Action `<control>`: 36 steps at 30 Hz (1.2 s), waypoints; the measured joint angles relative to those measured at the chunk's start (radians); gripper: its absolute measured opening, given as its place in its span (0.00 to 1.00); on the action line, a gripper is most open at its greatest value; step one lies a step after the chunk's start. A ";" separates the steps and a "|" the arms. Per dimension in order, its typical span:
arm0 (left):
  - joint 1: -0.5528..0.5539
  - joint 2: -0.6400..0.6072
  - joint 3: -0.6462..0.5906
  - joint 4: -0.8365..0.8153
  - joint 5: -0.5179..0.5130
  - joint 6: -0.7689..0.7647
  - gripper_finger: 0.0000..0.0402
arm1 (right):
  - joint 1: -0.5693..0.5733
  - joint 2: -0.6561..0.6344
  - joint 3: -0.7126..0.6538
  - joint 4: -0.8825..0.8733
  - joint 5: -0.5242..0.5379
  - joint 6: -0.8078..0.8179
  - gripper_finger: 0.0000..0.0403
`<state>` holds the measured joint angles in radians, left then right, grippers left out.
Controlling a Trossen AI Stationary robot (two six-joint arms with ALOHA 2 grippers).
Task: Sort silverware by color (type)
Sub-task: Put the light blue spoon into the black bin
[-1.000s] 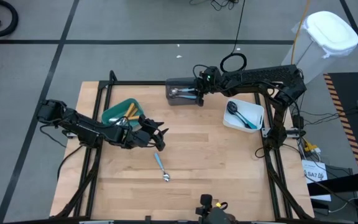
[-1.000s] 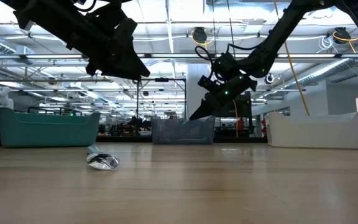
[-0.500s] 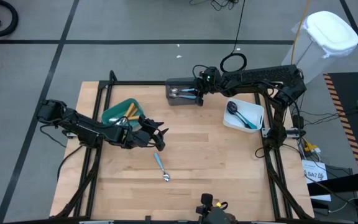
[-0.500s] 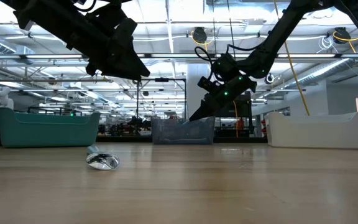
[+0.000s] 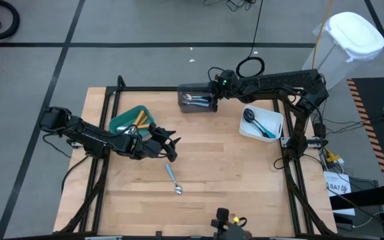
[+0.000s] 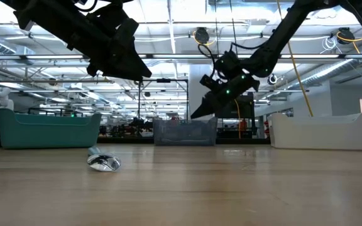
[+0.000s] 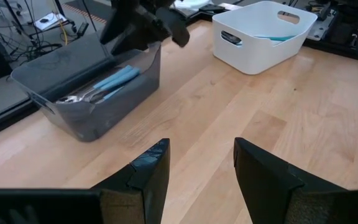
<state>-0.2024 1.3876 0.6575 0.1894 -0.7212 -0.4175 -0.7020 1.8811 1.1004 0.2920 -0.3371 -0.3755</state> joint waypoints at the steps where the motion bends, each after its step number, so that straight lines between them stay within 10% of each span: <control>1: 0.000 0.000 0.000 0.000 0.000 0.000 0.44 | 0.003 -0.014 0.000 -0.001 -0.003 0.008 0.41; 23: -0.059 0.000 0.000 -0.009 0.158 0.003 0.44 | 0.508 -0.559 -0.092 -0.683 -0.155 0.138 0.42; 36: -0.292 0.071 0.005 0.002 0.142 0.070 0.44 | 0.996 -0.635 -0.383 -0.396 0.220 0.458 0.42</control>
<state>-0.4946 1.4587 0.6628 0.1911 -0.5790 -0.3476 0.2944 1.2462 0.7173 -0.1039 -0.1166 0.0829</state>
